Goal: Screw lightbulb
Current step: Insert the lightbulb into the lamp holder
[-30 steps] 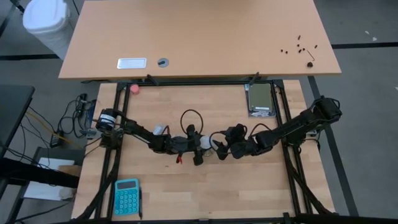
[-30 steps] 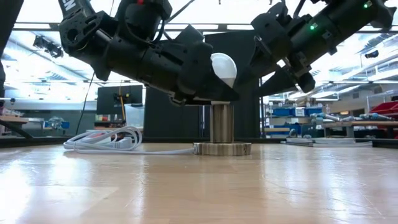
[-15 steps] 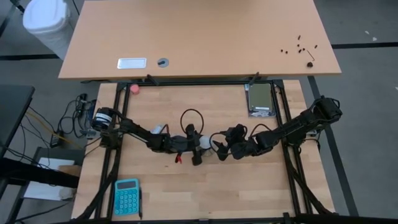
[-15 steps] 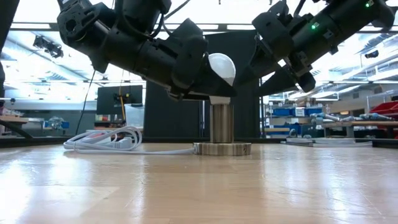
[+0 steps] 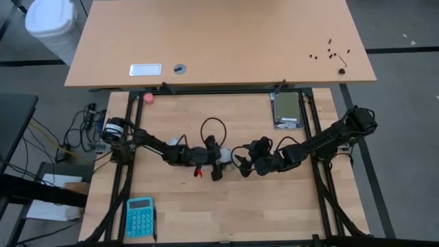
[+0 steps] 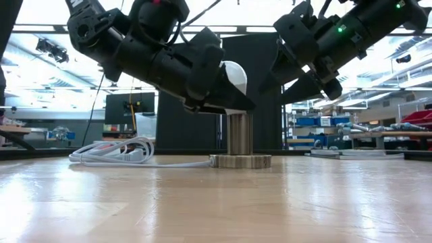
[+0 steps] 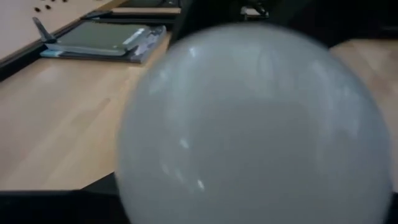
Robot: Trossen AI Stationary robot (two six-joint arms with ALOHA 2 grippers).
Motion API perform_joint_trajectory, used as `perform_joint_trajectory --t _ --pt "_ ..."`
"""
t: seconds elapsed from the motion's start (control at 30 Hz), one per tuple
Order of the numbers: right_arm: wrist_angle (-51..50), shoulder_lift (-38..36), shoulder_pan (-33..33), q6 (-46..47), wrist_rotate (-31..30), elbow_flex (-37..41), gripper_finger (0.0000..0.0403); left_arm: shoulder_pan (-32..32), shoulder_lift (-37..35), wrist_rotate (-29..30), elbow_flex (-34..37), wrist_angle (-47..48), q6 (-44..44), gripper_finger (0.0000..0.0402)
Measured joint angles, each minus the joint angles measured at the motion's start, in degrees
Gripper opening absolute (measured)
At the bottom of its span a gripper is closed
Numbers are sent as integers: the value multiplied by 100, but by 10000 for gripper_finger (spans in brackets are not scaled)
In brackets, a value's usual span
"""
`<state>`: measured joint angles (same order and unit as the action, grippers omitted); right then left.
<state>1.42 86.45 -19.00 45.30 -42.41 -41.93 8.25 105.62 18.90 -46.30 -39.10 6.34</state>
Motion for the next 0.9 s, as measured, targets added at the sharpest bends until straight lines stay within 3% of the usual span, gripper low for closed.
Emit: perform_joint_trajectory --t 0.9 --pt "-134 1 -56 9 52 2 309 37 0 35 -212 126 -340 264"
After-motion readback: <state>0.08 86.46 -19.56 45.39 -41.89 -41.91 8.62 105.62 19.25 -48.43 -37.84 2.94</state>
